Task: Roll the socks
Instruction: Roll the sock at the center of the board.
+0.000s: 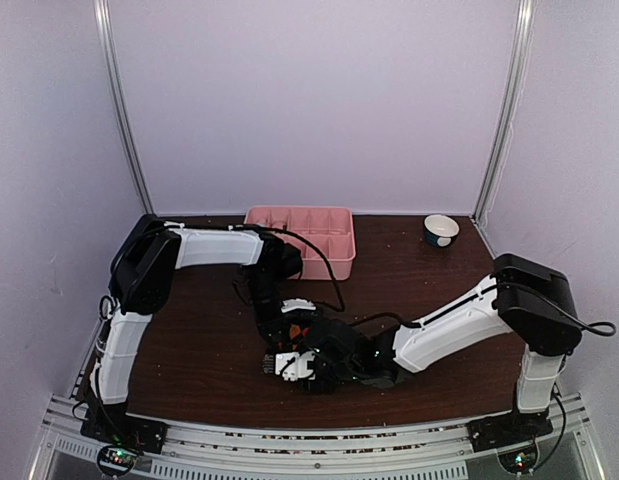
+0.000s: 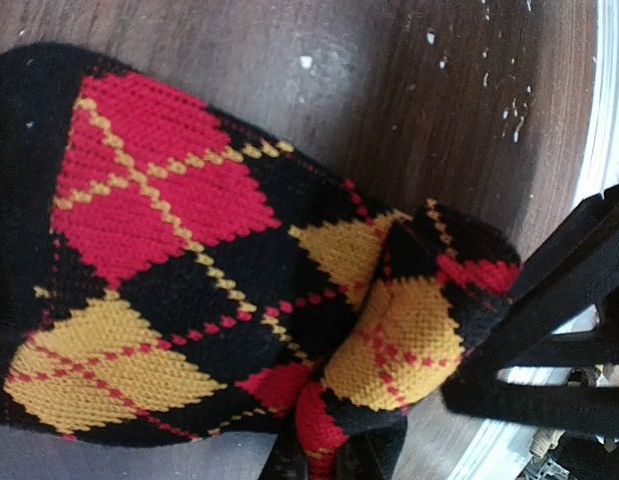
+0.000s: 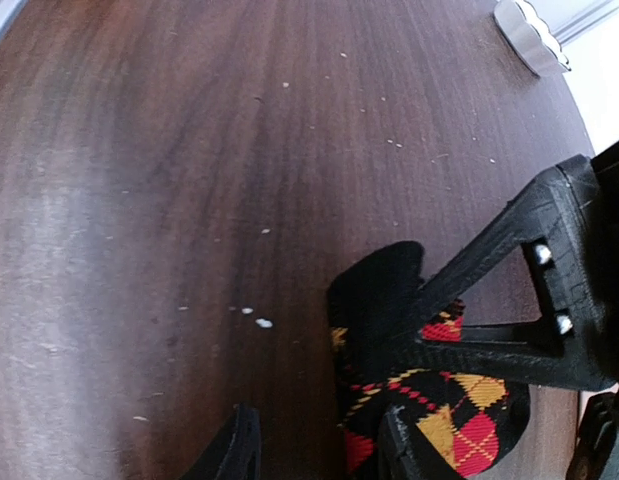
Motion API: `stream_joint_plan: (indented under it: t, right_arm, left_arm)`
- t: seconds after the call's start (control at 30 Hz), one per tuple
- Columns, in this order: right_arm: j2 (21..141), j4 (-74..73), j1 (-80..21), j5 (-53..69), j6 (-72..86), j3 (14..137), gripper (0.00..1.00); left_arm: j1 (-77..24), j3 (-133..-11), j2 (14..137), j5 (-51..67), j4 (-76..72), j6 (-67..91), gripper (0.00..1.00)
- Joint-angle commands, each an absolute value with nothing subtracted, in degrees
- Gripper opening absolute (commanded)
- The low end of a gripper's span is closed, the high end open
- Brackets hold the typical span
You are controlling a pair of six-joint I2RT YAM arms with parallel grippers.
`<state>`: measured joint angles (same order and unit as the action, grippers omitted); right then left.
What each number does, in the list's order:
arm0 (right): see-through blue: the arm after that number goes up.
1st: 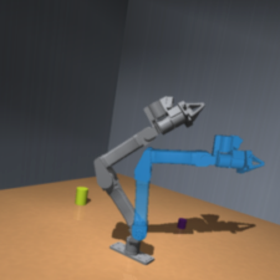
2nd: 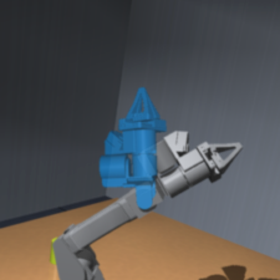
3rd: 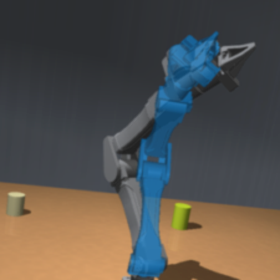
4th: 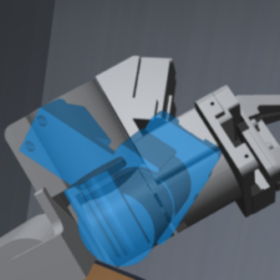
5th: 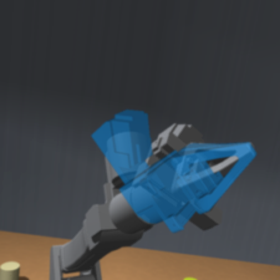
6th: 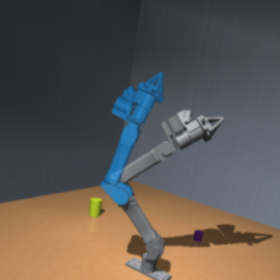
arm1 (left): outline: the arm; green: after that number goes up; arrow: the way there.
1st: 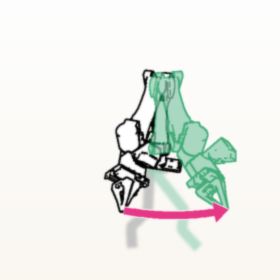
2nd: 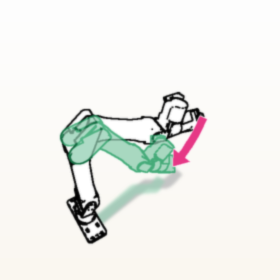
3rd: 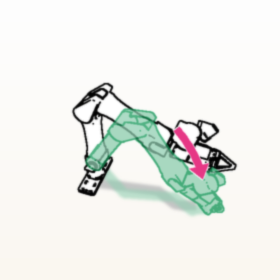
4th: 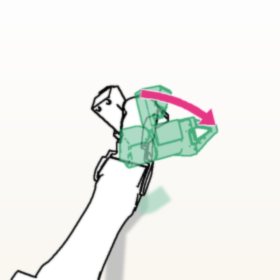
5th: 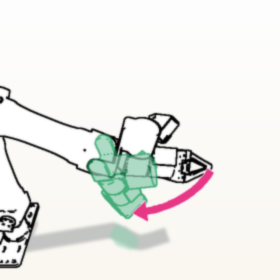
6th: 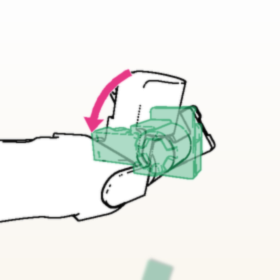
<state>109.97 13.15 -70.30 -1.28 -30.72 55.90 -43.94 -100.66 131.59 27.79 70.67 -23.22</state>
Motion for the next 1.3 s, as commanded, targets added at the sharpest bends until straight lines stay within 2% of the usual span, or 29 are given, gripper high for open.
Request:
stream_joint_plan:
  t: [0.0,0.13,0.33,0.47,0.67,0.7,0.8,0.83,0.87,0.9,1.0,1.03,1.07,1.27]
  right_arm:
    - [111.38,12.81,-68.31,-0.99,-32.28,58.18,0.40]
    - [112.24,12.51,-67.04,-0.03,-31.28,59.14,0.33]
    - [113.60,12.84,-66.55,0.57,-28.22,56.44,0.29]
    - [114.74,12.78,-65.71,0.60,-25.08,54.55,0.28]
    - [117.03,13.13,-63.53,5.39,-18.54,51.94,0.26]
    - [117.33,12.99,-63.14,6.72,-17.62,51.72,0.26]
    - [118.34,12.76,-62.30,10.27,-14.71,51.08,0.23]
    - [118.65,12.86,-62.10,11.57,-13.79,50.75,0.22]
    - [118.94,12.94,-61.79,12.75,-12.84,50.48,0.22]
    - [119.33,12.91,-61.52,13.79,-11.93,50.24,0.21]
    - [120.10,12.76,-60.26,17.61,-8.81,49.44,0.19]
    - [120.26,12.82,-59.81,18.94,-7.87,48.99,0.18]
    - [120.50,13.03,-59.22,20.40,-6.87,48.70,0.18]
    - [122.19,15.95,-54.33,29.08,0.76,47.18,0.09]
  left_arm:
    - [-43.53,-99.60,135.44,20.39,67.79,-24.40,0.00]
    - [-43.51,-99.85,135.62,21.80,68.61,-25.27,0.00]
    - [-43.51,-101.33,135.05,22.59,69.09,-25.48,0.00]
    - [-43.51,-99.69,132.61,25.53,67.34,-26.55,0.12]
    - [-41.91,-97.27,126.87,29.53,65.67,-28.61,0.24]
    - [-41.49,-96.76,125.82,30.15,65.40,-28.90,0.29]
    - [-40.37,-95.49,122.84,31.20,64.54,-29.45,0.31]
    - [-40.00,-95.04,121.81,31.52,64.28,-29.82,0.49]
    - [-39.68,-94.75,120.87,31.50,64.18,-30.27,0.73]
    - [-39.31,-94.55,119.93,31.15,63.93,-30.44,0.78]
    - [-37.75,-92.87,116.46,31.50,62.27,-31.57,0.82]
    - [-37.49,-91.52,114.75,31.93,61.06,-32.34,0.91]
    - [-37.49,-89.79,112.69,32.75,59.99,-33.61,0.92]
    - [-40.13,-82.26,106.62,33.66,55.43,-40.38,0.89]
